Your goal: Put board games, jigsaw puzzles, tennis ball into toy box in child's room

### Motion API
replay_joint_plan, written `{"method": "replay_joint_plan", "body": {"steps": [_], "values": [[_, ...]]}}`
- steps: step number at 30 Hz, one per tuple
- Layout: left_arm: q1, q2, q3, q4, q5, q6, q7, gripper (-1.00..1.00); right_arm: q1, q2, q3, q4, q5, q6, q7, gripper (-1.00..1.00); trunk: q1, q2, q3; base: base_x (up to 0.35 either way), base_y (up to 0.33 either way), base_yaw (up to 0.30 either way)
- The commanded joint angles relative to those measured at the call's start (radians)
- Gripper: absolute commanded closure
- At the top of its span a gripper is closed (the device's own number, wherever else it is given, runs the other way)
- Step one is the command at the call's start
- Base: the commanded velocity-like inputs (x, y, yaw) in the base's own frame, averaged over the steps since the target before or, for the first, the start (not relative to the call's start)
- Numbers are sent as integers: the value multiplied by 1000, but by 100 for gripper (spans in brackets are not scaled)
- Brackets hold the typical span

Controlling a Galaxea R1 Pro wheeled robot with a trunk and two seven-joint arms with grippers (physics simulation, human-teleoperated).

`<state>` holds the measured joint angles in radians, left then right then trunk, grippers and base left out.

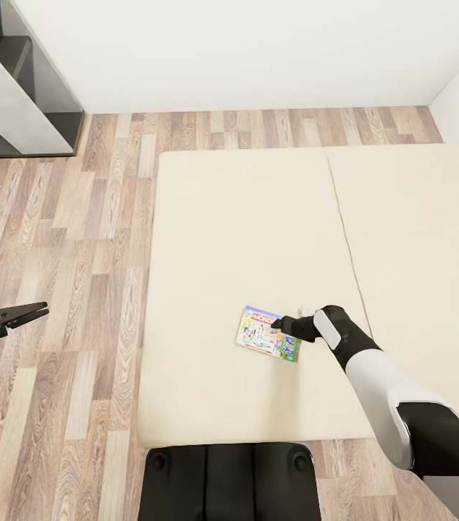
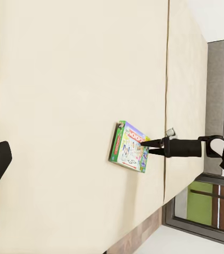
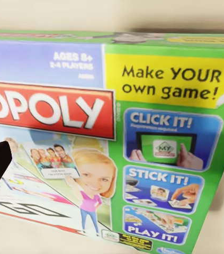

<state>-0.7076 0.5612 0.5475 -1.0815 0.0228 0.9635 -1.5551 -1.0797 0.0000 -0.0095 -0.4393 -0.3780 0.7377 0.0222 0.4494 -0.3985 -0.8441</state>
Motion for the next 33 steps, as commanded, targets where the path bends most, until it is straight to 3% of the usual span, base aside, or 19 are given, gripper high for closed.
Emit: {"method": "replay_joint_plan", "body": {"steps": [1,33], "values": [[-1,0,0,0,-1,11,-5,-100,-1,0,-1,-1,2,5,2,-100,1,-2,-1,0,0,0],[0,0,-2,0,-2,11,-3,-100,0,1,-1,-1,2,5,2,-100,1,-2,1,0,41,0]]}}
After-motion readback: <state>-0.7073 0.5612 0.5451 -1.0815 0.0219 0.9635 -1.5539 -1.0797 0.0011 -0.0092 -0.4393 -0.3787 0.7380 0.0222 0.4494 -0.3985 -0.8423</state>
